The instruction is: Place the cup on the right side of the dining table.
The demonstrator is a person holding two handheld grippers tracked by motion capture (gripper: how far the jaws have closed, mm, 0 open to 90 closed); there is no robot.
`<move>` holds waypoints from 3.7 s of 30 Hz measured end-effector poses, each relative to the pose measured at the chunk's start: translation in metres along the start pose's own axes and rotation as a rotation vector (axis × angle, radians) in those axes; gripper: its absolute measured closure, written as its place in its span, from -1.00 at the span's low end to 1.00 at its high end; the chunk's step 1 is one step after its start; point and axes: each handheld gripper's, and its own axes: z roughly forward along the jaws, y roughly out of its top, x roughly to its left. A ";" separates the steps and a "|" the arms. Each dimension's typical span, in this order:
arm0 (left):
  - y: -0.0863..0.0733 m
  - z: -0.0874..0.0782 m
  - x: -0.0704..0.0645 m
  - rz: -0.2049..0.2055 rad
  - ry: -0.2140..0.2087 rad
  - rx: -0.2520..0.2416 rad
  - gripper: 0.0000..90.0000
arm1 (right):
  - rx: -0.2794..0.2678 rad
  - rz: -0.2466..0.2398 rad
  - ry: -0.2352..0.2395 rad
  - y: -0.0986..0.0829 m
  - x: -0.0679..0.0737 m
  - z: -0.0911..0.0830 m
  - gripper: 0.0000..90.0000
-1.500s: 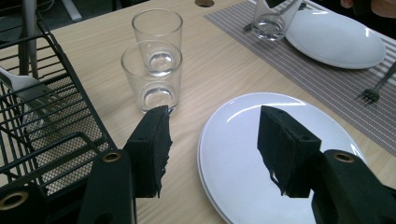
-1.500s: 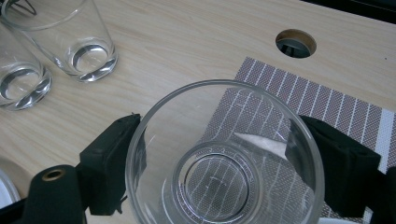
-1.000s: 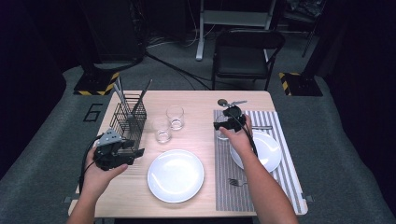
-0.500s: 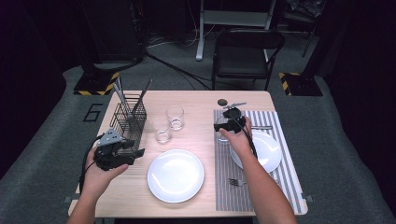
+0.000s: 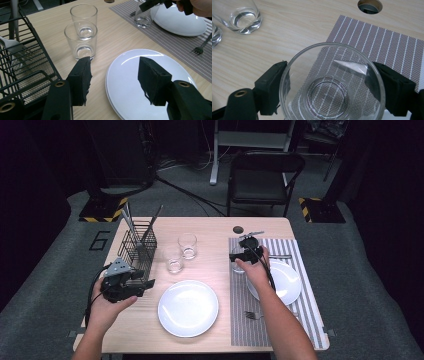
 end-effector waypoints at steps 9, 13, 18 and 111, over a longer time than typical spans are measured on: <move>0.000 0.000 -0.001 0.002 0.000 0.000 -0.02 | -0.005 -0.004 0.002 -0.002 -0.001 0.000 -0.62; 0.000 0.000 -0.001 -0.001 0.000 -0.002 -0.02 | -0.009 0.000 0.001 -0.003 -0.001 0.000 -0.62; 0.000 0.000 -0.001 0.001 -0.001 0.001 -0.02 | -0.010 0.010 0.001 -0.003 0.000 0.000 -0.63; 0.011 0.021 0.004 0.012 -0.047 0.006 -0.02 | -0.173 -0.123 0.173 -0.066 0.050 -0.122 -0.38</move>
